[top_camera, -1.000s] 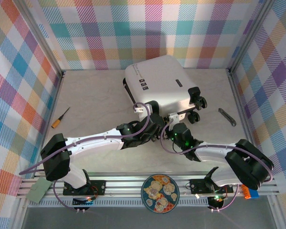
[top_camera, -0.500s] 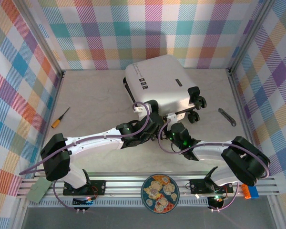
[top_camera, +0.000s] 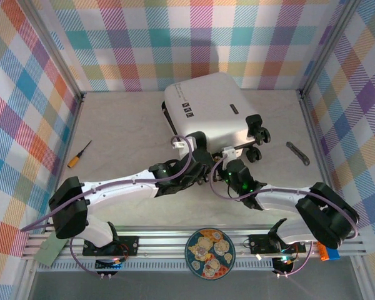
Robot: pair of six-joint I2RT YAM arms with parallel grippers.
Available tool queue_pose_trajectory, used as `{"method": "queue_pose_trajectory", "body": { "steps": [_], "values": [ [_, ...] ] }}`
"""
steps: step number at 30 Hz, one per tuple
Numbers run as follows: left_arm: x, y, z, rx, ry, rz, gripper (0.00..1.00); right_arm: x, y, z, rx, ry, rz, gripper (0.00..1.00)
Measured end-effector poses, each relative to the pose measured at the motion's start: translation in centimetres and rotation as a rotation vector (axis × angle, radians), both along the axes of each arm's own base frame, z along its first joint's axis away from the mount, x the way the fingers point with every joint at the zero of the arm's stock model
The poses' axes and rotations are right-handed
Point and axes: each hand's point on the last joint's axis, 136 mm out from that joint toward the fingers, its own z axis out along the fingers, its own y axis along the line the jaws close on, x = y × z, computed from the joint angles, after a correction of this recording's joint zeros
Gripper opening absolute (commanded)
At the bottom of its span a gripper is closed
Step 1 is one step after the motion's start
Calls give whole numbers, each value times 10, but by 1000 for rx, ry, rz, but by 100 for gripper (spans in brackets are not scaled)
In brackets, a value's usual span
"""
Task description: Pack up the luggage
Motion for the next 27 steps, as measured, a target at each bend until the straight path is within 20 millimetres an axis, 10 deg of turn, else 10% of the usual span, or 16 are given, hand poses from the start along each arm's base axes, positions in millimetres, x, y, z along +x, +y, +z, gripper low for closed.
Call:
{"method": "queue_pose_trajectory", "body": {
  "steps": [14,27],
  "values": [
    [-6,37,4,-36,-1,7,0,13,-75,-1,-56,72,-214,0],
    [-13,41,14,-96,-6,-19,0,3,-78,7,-67,102,-129,0]
  ]
}}
